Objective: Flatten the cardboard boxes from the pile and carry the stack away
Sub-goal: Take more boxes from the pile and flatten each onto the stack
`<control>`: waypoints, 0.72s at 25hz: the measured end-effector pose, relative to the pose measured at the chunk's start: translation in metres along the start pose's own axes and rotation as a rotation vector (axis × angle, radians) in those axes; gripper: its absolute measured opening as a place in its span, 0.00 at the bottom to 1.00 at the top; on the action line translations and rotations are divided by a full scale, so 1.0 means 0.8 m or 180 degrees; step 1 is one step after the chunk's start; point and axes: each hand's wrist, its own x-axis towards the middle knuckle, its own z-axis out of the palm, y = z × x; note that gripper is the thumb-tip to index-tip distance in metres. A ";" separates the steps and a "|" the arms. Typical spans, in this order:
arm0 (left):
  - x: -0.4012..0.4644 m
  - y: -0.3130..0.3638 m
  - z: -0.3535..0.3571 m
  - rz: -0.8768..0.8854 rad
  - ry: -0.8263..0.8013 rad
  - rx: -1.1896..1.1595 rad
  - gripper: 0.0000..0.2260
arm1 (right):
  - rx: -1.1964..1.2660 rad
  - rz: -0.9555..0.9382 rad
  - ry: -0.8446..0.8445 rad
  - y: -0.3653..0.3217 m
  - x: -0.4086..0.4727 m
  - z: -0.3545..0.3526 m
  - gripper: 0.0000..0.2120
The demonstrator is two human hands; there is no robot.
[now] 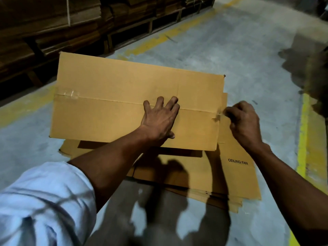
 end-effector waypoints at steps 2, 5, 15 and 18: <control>0.000 0.001 0.003 0.0012 0.0045 0.0005 0.43 | 0.0785 0.0856 0.0270 0.021 -0.017 -0.005 0.07; -0.001 0.001 0.006 0.0079 0.0077 0.0013 0.43 | 0.2594 0.2508 0.0279 0.018 -0.023 0.001 0.06; -0.007 -0.002 0.016 0.0115 0.0192 -0.0080 0.43 | 0.3928 0.4495 0.0195 0.008 0.001 0.046 0.09; -0.009 -0.001 0.018 0.0105 0.0188 -0.0062 0.43 | 0.3927 0.5010 -0.0547 -0.006 -0.010 0.071 0.07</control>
